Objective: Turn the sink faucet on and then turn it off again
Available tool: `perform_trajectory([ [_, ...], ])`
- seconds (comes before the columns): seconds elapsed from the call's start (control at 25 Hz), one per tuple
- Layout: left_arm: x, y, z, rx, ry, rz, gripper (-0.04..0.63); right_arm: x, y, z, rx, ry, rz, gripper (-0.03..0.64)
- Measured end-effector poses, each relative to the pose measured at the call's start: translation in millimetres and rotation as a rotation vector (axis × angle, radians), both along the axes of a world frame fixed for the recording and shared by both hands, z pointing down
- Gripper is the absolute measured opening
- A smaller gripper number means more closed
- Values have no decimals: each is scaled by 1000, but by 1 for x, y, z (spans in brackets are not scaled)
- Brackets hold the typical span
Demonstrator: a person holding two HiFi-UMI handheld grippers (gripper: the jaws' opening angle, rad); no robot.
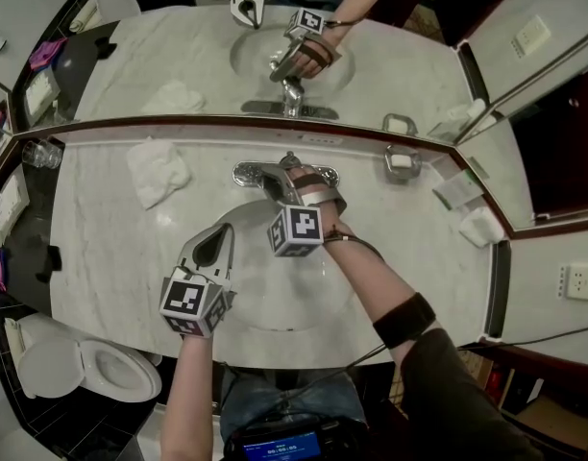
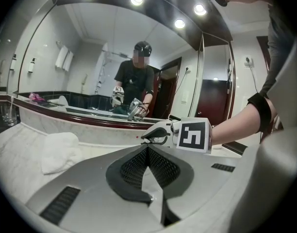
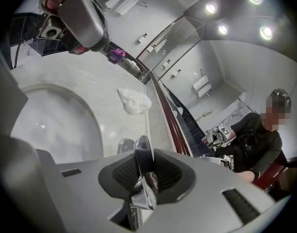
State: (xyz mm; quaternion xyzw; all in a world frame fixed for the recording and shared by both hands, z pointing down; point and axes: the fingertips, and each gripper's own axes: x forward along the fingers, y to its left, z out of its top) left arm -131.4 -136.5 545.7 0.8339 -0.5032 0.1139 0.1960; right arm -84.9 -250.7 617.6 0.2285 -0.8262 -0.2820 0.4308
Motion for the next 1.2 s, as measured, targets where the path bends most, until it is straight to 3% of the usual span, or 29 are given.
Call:
perform_trajectory([
  [0.6,6,-12,-2,-1,-20,12,0,4,-7,-5,-180,-187,83,102],
  [1.2,17,-18,-11,6,-30,33,0,21,-22,-16,-401,-443,218,101],
])
